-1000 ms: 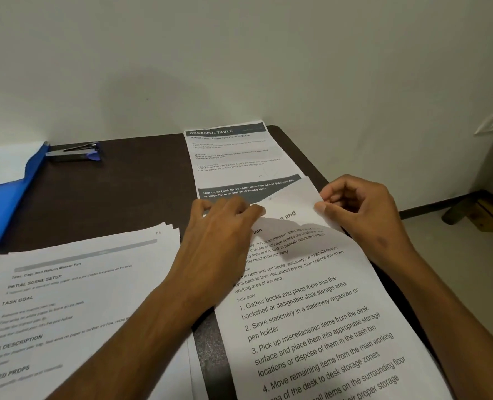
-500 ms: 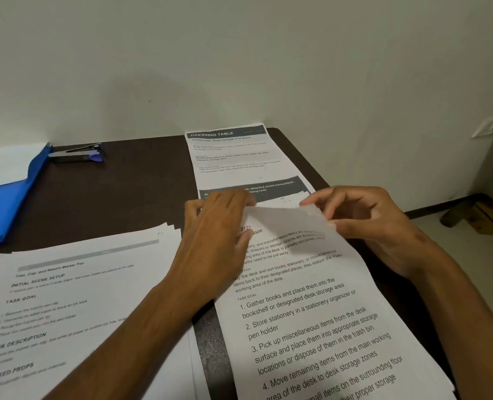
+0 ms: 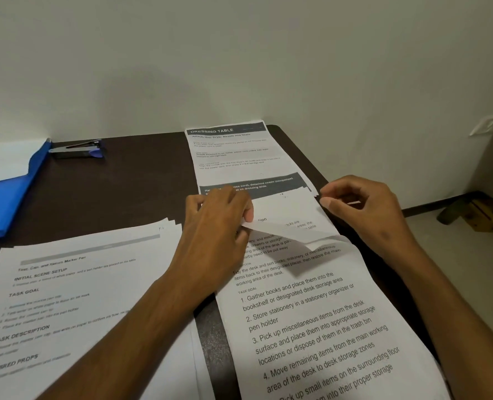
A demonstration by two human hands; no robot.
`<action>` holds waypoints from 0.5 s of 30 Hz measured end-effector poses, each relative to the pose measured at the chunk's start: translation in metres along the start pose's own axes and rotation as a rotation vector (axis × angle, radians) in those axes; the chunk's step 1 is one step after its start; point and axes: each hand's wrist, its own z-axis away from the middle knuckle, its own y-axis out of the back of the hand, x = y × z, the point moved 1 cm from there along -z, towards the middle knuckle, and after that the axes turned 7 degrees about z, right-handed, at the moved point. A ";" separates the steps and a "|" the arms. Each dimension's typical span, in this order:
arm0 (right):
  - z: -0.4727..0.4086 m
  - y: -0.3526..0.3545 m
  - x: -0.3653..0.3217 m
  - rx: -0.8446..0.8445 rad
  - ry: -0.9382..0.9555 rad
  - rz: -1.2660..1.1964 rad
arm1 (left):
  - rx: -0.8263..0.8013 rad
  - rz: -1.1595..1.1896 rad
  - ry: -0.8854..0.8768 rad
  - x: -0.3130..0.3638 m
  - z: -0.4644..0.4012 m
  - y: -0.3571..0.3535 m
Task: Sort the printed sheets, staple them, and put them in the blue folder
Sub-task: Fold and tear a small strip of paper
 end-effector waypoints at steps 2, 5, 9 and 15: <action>0.001 -0.006 0.000 -0.019 -0.021 0.016 | -0.004 -0.005 -0.001 0.001 0.000 0.000; 0.002 -0.009 -0.002 -0.033 -0.017 -0.018 | -0.005 -0.006 -0.001 0.001 0.000 0.000; 0.002 -0.010 -0.004 -0.059 -0.008 -0.097 | 0.000 0.006 0.004 0.001 -0.001 0.000; 0.002 -0.005 -0.004 -0.006 0.015 -0.153 | -0.015 -0.001 0.023 0.002 -0.001 0.000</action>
